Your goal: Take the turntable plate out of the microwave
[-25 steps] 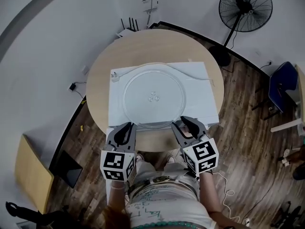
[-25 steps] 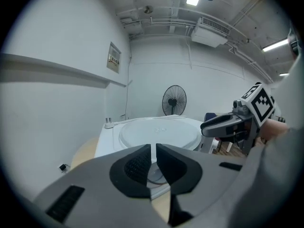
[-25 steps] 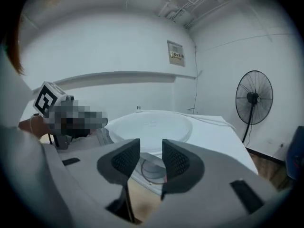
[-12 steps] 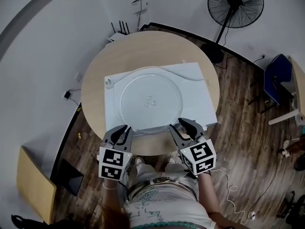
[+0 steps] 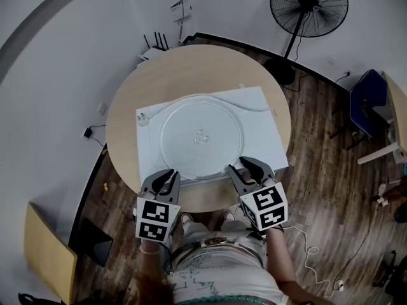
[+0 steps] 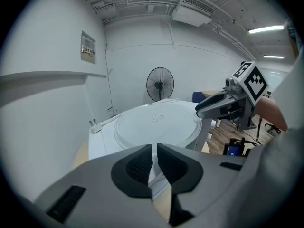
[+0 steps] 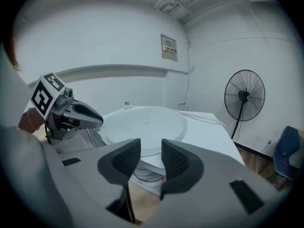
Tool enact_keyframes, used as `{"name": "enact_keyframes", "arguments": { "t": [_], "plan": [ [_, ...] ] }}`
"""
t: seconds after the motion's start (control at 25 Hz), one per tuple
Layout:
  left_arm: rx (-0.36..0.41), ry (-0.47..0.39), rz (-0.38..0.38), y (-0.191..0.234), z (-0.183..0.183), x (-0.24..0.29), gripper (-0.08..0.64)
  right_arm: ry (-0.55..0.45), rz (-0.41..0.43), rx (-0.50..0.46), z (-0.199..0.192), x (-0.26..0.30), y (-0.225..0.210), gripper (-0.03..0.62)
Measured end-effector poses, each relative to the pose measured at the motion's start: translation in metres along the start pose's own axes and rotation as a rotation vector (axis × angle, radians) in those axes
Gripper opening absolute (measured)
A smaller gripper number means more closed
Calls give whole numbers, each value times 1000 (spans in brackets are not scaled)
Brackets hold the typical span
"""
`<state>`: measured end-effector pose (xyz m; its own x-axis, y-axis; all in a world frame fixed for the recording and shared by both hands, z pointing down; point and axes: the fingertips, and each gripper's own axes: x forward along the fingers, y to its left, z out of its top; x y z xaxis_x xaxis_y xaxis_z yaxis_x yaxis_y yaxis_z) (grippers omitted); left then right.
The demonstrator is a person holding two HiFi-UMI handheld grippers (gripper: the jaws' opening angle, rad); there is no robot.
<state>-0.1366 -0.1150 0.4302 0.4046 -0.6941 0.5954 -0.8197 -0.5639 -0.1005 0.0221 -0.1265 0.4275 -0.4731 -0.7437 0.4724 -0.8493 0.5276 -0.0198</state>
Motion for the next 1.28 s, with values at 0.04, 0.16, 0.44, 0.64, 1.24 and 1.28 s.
{"name": "enact_keyframes", "arguments": {
  "t": [0.04,0.16,0.44,0.64,1.24,1.28],
  "plan": [
    [5,3,0,0,1,2,38,13,2,-6,1,1,-1,126],
    [17,9,3,2,5,6,38,43,13,-17,4,7,-4,126],
    [-9,7,-17,2,10,13,38,78,22,-51,8,17,-12,121],
    [-66,-16,-29,1,10,15,38,83,35,-74,11,20,-12,121],
    [-126,-78,27,1,19,10,38,19,95,-53,23,21,-22,126],
    [-130,-80,28,-1,19,10,38,22,101,-59,22,21,-21,126]
  ]
}}
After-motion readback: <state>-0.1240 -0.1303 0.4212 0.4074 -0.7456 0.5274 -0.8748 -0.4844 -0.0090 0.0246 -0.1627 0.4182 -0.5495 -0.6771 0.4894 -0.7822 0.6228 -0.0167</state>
